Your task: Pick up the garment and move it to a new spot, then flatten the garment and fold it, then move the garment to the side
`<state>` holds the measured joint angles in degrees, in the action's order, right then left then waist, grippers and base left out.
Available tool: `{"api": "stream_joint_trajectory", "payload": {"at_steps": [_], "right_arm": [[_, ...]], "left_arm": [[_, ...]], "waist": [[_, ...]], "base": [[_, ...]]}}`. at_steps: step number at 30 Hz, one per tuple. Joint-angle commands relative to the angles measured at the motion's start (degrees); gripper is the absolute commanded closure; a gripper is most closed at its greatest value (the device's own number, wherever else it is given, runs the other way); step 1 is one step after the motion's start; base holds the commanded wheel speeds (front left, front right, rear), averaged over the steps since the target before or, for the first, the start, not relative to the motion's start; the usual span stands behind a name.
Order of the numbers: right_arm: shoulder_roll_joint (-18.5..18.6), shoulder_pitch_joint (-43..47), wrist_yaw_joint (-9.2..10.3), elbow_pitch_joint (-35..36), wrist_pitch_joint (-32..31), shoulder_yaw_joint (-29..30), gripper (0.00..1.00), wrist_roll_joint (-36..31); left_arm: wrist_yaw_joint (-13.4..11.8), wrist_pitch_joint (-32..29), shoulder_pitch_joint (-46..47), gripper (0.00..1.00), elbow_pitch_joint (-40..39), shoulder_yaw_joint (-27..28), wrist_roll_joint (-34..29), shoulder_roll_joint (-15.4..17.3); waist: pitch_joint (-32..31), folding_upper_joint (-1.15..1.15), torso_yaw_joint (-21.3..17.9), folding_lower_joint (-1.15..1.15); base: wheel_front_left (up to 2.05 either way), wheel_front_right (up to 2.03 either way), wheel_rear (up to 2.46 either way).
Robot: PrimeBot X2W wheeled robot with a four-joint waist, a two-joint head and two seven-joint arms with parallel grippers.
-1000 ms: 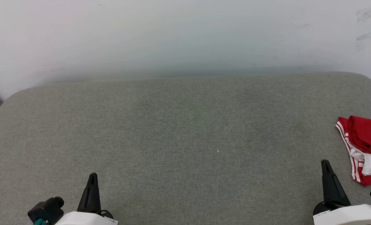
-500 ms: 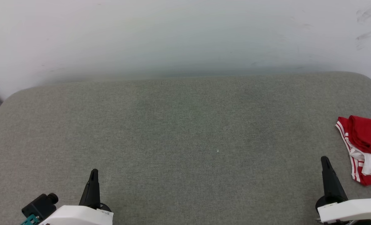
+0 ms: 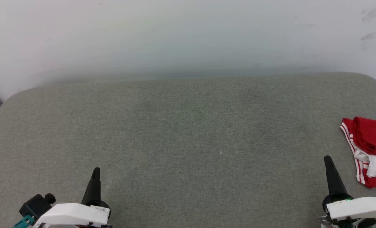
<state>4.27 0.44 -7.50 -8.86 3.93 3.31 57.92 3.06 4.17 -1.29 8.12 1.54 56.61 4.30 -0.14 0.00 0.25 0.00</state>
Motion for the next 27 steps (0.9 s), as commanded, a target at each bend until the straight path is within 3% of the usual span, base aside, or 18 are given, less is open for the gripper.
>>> {"api": "stream_joint_trajectory", "payload": {"at_steps": [1, 27], "right_arm": [[0.43, -1.46, 0.00, 0.26, -0.31, 0.19, 1.00, 1.30], [0.13, -3.94, 0.01, -2.13, -4.34, 0.84, 1.00, 16.71]], "left_arm": [[0.32, -0.22, 1.31, 1.00, -0.30, 0.23, 1.40, 0.27], [2.25, -4.17, 4.25, 1.00, 2.44, 1.46, 17.50, 0.21]], "waist": [[0.00, 0.00, 0.00, 0.00], [0.12, 0.00, -0.09, 0.00]], "base": [[0.00, 0.00, 0.00], [0.00, 0.00, 0.00]]}}
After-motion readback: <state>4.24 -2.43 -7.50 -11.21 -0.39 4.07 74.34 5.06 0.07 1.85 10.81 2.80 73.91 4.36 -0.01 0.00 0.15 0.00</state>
